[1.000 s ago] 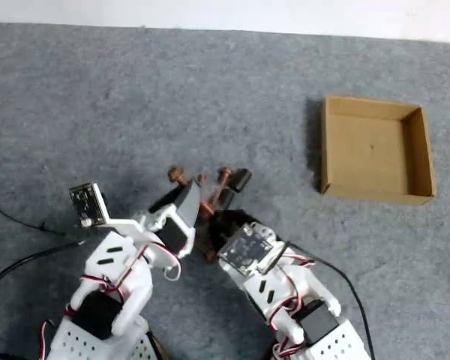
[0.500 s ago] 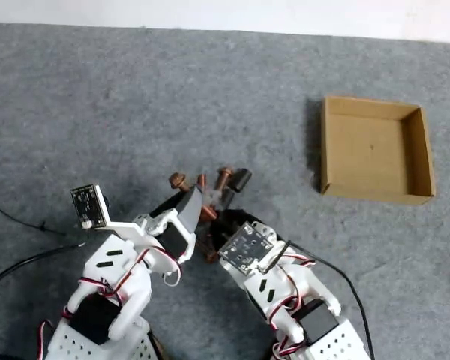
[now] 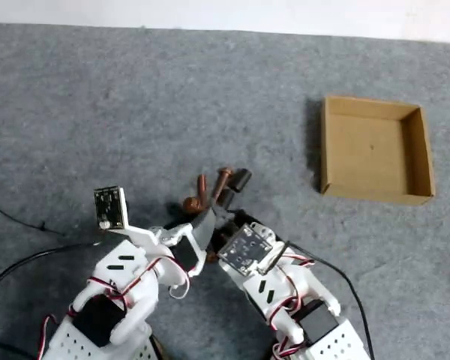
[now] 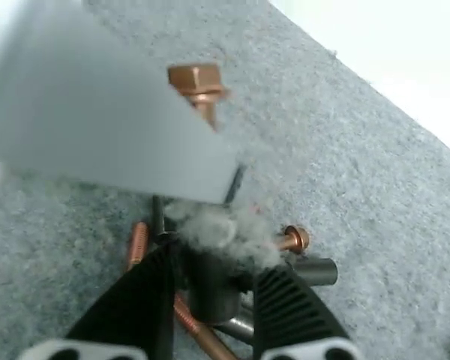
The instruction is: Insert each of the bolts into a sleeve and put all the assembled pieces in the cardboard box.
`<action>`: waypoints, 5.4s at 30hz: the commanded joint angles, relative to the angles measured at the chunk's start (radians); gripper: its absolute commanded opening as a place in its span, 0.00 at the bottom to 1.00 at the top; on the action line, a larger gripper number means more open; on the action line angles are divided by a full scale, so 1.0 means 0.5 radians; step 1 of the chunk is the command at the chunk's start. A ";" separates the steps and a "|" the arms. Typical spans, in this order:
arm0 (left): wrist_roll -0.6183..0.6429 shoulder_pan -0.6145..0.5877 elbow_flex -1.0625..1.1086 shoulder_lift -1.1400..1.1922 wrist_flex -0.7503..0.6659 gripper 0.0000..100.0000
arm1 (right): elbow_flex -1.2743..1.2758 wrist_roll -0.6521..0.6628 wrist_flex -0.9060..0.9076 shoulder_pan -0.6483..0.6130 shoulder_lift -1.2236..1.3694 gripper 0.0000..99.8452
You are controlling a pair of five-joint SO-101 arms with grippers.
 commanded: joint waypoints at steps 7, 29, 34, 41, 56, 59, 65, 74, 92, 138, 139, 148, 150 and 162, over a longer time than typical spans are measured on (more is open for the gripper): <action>-0.058 0.038 0.035 -0.023 0.012 0.03 | 0.167 0.006 -0.005 0.005 -0.035 0.00; 0.236 -0.830 -0.023 -0.023 -0.071 0.36 | 0.149 -0.206 -0.011 0.465 -0.035 0.00; 0.233 -0.879 0.195 -0.023 -0.381 0.24 | 0.075 -0.304 -0.005 0.769 -0.032 0.00; 0.233 -1.094 0.367 -0.020 -0.718 0.00 | -0.275 -0.344 0.146 1.146 -0.014 0.00; 0.233 -1.134 0.428 -0.008 -0.868 0.01 | -1.659 -0.494 -0.216 1.677 2.064 0.00; 0.233 -1.128 0.428 -0.008 -0.868 0.01 | -2.094 -0.690 -0.189 1.784 2.607 0.01; 0.233 -1.158 0.419 -0.023 -0.767 0.01 | -2.742 -0.927 0.103 1.867 3.432 0.01; 0.233 -1.146 0.428 -0.011 -0.767 0.01 | -3.205 -1.000 0.486 1.781 3.957 0.14; 0.233 -1.149 0.428 -0.017 -0.767 0.01 | -2.868 -0.936 0.885 1.201 3.104 0.19; 0.233 -1.155 0.428 -0.020 -0.764 0.01 | -2.871 -1.399 0.413 0.615 4.169 0.19; 0.233 -1.155 0.428 -0.020 -0.764 0.01 | -2.871 -1.418 0.410 0.618 4.172 0.19; 0.233 -1.149 0.428 -0.020 -0.761 0.01 | -2.954 -1.267 0.330 0.612 4.175 0.19; 0.233 -1.149 0.428 -0.020 -0.761 0.01 | -2.963 -1.264 0.330 0.615 4.175 0.19; 0.233 -1.155 0.428 -0.020 -0.761 0.01 | -3.141 -1.264 0.373 0.621 4.467 0.19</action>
